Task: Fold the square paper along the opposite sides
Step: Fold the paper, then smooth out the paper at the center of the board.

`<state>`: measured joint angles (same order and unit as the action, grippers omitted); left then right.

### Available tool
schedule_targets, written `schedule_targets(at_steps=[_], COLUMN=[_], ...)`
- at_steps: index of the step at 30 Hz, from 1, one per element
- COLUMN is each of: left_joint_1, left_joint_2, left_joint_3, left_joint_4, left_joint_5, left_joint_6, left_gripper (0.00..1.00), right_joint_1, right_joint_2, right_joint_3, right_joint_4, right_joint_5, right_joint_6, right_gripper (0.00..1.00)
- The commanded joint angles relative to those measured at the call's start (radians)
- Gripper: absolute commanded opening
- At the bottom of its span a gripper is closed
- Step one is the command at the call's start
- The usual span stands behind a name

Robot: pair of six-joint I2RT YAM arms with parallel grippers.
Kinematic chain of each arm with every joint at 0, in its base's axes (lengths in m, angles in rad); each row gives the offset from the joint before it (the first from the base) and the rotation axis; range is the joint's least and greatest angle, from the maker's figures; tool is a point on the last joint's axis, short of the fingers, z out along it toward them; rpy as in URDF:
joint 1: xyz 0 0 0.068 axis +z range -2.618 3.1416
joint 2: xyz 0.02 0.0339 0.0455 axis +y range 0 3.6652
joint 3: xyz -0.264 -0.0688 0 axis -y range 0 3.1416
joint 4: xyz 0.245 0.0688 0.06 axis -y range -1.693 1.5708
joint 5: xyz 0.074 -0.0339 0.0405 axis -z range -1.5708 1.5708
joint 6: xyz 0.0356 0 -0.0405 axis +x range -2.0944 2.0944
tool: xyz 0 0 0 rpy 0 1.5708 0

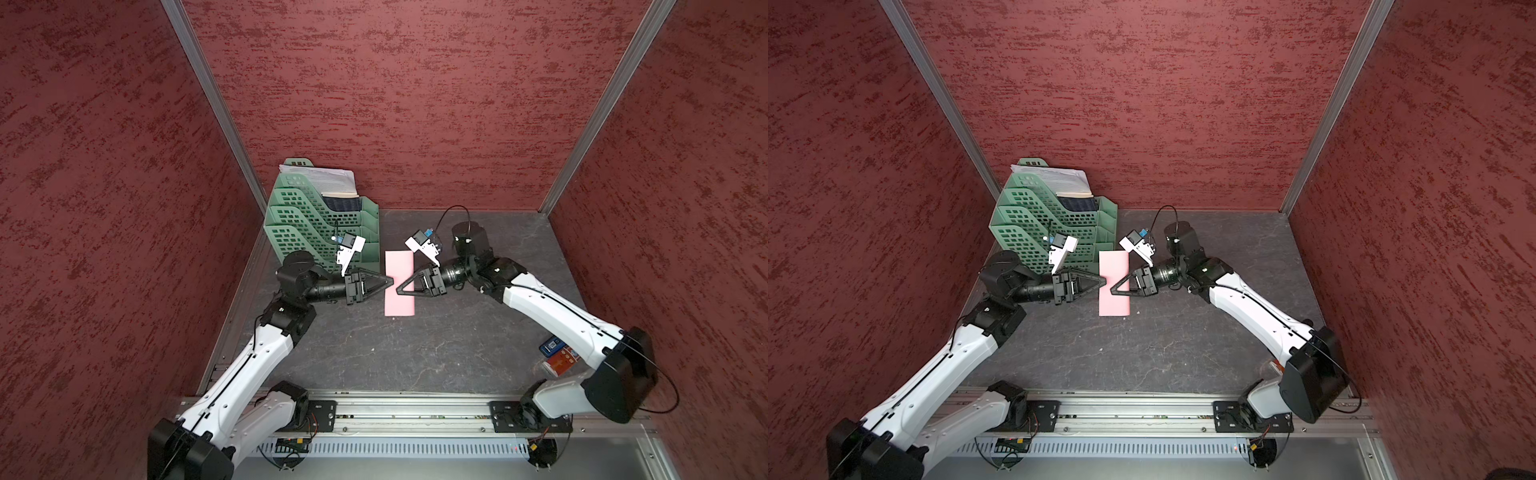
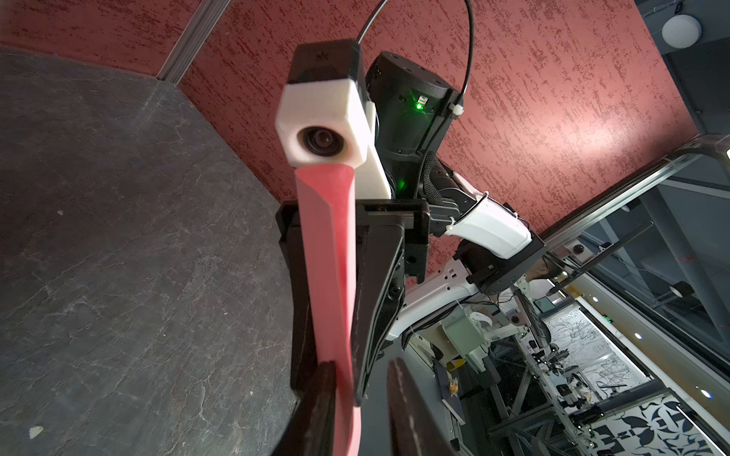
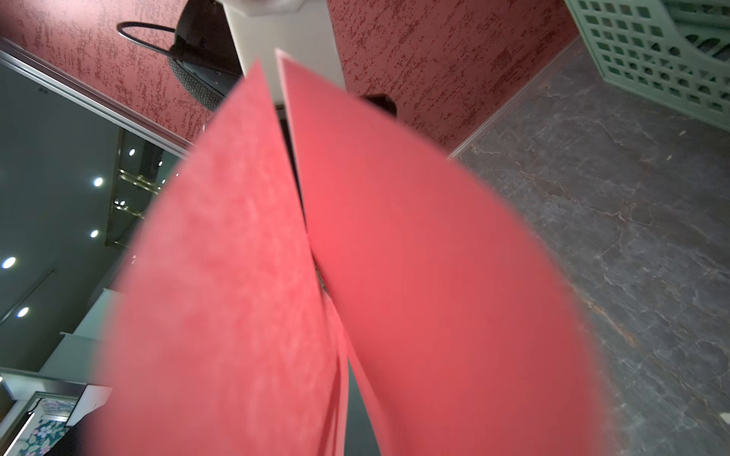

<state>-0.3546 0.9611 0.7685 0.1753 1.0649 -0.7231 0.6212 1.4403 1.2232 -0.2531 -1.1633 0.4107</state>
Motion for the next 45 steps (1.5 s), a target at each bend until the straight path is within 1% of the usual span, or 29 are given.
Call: schedule_targets(at_steps=[1,4,10,11,13,15,19,23,25,28,32,33,37,39,40,45], left_joint_1=[-0.004,-0.005,-0.009,-0.009,-0.009,-0.011,-0.008,-0.001,0.002,0.005,0.014,0.014,0.020,0.024,0.026,0.043], left_joint_2=[-0.007,-0.008,-0.009,-0.009,-0.009,-0.009,-0.009,-0.012,-0.014,-0.021,-0.025,-0.022,-0.009,0.003,0.009,0.042], left_joint_3=[-0.011,-0.013,-0.014,-0.014,-0.011,-0.006,-0.001,0.002,0.001,-0.006,-0.033,-0.037,-0.035,-0.037,-0.041,-0.050], left_joint_4=[0.014,0.010,0.006,0.001,-0.024,-0.055,-0.075,-0.044,-0.009,0.071,0.210,0.236,0.288,0.293,0.343,0.407], left_joint_5=[-0.003,-0.008,-0.020,-0.024,-0.036,-0.053,-0.078,-0.072,-0.057,-0.024,0.009,0.015,0.024,0.022,0.021,0.020], left_joint_6=[0.010,0.011,0.016,0.017,0.030,0.043,0.055,0.058,0.054,0.035,-0.021,-0.031,-0.050,-0.056,-0.069,-0.106], left_gripper=[0.22,0.17,0.16,0.15,0.09,0.00,0.00,0.00,0.00,0.00,0.00,0.00,0.00,0.00,0.00,0.00], right_joint_1=[0.011,0.011,0.012,0.012,0.012,0.012,0.012,0.009,0.000,-0.023,-0.056,-0.059,-0.063,-0.063,-0.063,-0.063], right_joint_2=[0.002,0.005,0.005,0.005,0.005,0.002,-0.004,-0.016,-0.026,-0.049,-0.071,-0.073,-0.078,-0.079,-0.078,-0.068], right_joint_3=[0.029,0.030,0.030,0.030,0.031,0.029,0.030,0.029,0.014,-0.040,-0.115,-0.126,-0.168,-0.185,-0.191,-0.215], right_joint_4=[0.006,0.006,0.014,0.015,0.016,0.017,0.018,0.033,0.091,0.274,0.565,0.612,0.769,0.817,0.841,0.943], right_joint_5=[-0.004,-0.006,-0.001,-0.002,0.000,0.002,0.007,0.026,0.023,0.003,-0.017,-0.022,-0.025,-0.022,-0.022,-0.031], right_joint_6=[-0.012,-0.012,-0.003,-0.002,-0.001,-0.001,0.002,0.002,0.037,0.155,0.342,0.372,0.467,0.493,0.511,0.579], right_gripper=[0.27,0.27,0.27,0.27,0.27,0.27,0.28,0.38,0.43,0.52,0.59,0.60,0.61,0.61,0.61,0.54])
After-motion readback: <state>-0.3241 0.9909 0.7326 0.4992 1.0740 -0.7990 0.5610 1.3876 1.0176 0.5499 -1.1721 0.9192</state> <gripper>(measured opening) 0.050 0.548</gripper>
